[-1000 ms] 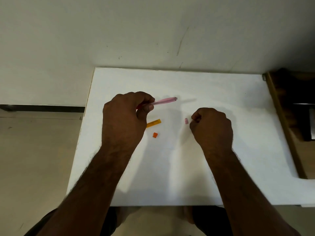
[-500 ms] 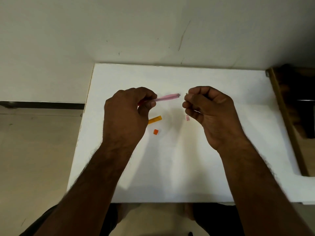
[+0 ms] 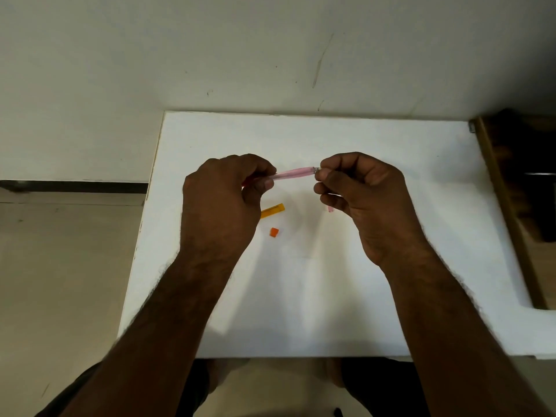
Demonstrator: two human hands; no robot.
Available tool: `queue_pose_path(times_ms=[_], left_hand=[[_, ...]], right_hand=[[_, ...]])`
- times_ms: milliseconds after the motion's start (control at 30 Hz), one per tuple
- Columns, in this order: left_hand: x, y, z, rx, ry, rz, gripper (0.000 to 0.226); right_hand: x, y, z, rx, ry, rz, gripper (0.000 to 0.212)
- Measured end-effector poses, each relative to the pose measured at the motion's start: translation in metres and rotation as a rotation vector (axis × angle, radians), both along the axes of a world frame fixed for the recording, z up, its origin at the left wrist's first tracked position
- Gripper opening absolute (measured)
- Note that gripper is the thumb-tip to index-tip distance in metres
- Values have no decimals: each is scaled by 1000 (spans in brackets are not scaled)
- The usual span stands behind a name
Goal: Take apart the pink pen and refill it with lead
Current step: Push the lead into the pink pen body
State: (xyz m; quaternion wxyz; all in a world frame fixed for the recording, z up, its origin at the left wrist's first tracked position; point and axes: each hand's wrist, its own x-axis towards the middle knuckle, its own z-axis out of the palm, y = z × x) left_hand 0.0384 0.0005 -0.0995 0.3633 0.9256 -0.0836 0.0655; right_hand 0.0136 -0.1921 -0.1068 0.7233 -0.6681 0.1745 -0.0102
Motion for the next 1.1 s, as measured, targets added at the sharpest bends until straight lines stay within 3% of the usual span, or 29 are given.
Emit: queue_pose_path(times_ms=[200,533,867,1100], left_hand=[[0,2,0,51,-22,-2,13],[1,2,0,33,-3,-7,12],[0,3,0,27,-10,-11,12],[-1,2,-1,16,7,-12,12]], right_hand=[[1,3,-2,-138,-71,63,19],[-2,-2,2,130,49,148,12],[-3,-1,2,-23,27,155,15],[-2,-1,2,-22,55,99,15]])
